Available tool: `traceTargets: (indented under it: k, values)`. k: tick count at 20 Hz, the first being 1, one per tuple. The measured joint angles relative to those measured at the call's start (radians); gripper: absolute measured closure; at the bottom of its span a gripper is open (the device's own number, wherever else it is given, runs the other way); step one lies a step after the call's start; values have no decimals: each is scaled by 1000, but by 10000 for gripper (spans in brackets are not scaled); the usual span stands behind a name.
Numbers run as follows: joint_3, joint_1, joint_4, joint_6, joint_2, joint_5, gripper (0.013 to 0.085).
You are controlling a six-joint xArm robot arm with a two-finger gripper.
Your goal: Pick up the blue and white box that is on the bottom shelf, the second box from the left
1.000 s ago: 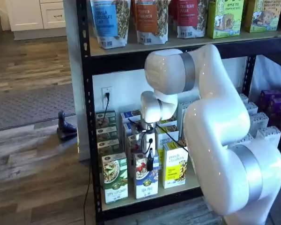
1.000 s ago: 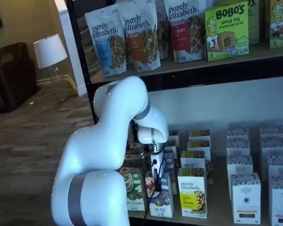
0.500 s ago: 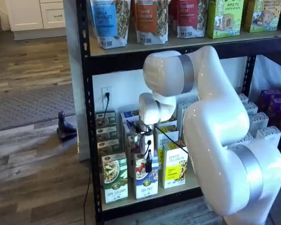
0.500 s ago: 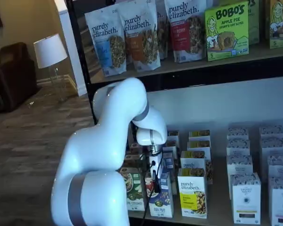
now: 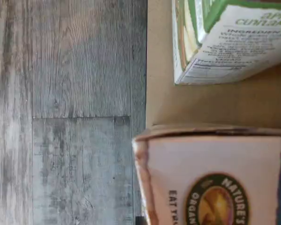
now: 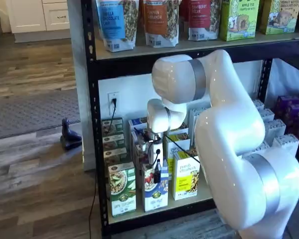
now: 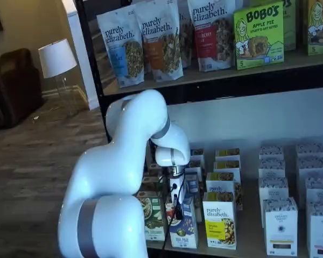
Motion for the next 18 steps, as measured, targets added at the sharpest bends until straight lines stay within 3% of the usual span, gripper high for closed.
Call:
traceTargets:
  k: [1, 8, 18]
  values:
    - [1, 0, 1, 0, 0, -2, 450]
    - [33, 3, -20, 18, -19, -18, 450]
    - [197, 1, -10, 7, -117, -102, 450]
